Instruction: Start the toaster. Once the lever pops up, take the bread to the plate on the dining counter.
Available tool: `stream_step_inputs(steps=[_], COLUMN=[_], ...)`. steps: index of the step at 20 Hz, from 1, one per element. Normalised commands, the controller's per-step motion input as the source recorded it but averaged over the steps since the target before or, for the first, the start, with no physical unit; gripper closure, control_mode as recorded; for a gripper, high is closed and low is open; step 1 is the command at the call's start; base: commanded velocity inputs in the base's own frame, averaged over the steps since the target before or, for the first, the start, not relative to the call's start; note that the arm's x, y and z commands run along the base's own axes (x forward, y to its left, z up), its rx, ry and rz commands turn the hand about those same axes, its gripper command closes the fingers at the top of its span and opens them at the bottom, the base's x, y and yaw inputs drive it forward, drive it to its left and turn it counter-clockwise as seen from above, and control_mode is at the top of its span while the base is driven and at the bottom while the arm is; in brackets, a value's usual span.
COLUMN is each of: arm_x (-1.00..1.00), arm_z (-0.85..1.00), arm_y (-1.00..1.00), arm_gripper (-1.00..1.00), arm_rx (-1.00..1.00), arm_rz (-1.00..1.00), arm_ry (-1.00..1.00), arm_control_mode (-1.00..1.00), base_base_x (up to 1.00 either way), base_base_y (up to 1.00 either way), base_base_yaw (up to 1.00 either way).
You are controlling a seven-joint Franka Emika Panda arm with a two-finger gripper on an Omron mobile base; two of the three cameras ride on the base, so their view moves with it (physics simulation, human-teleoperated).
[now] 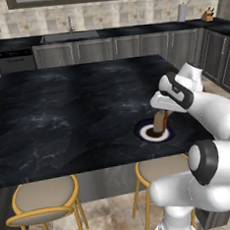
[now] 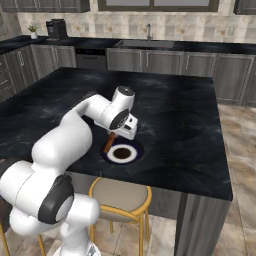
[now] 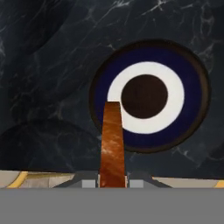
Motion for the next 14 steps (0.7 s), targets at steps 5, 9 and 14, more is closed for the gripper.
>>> stream_step_inputs(steps=[5,9,14], arm_x=[0.26,0.31,0.26], arm_z=[-0.22,-0.14,-0.21], arm_y=[0.04,0.04,0.06], arm_gripper=[1.0,1.0,1.0], arm_rx=[0.0,0.0,0.0], arm_rz=[0.0,0.0,0.0], arm_ry=[0.0,0.0,0.0], arm_control_mode=[-1.0,-1.0,-1.0], base_base_x=[0.0,0.0,0.0], base_base_y=[0.0,0.0,0.0], base_base_yaw=[0.0,0.0,0.0])
